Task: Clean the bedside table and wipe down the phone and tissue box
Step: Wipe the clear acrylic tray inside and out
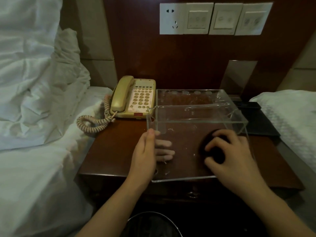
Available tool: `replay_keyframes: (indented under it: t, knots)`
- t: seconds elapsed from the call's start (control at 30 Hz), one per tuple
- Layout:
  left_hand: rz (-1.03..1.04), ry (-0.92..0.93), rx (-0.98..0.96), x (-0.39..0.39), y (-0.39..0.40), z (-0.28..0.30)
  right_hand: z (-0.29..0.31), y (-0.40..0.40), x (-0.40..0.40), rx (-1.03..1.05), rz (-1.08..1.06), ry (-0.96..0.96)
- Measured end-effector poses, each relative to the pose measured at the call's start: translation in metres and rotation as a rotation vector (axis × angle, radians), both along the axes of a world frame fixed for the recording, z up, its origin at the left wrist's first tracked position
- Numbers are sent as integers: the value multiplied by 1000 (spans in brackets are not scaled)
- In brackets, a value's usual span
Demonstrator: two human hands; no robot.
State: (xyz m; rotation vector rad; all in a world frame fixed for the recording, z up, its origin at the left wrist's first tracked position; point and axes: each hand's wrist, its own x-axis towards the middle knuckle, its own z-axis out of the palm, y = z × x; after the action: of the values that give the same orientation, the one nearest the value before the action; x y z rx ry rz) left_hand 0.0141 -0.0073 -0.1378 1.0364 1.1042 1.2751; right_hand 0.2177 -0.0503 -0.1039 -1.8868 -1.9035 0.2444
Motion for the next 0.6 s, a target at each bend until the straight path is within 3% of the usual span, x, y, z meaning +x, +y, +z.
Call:
replay_keyframes:
  t: [0.13,0.3,0.4,0.5,0.6]
  knots:
    - [-13,-16,9,0,-1,-3,0,-1,3,-45,-133,-135]
    - [25,127,46,0,-1,-10,-10,-5,-68,113,252,-42]
    - [42,187,79,-4,0,-11,-14,-4,-79,111,349,-33]
    - [5,68,23,-3,2,-5,-12,-2,-46,78,233,-43]
    - [-29,-5,18,-3,3,-3,-5,-1,-8,11,-69,18]
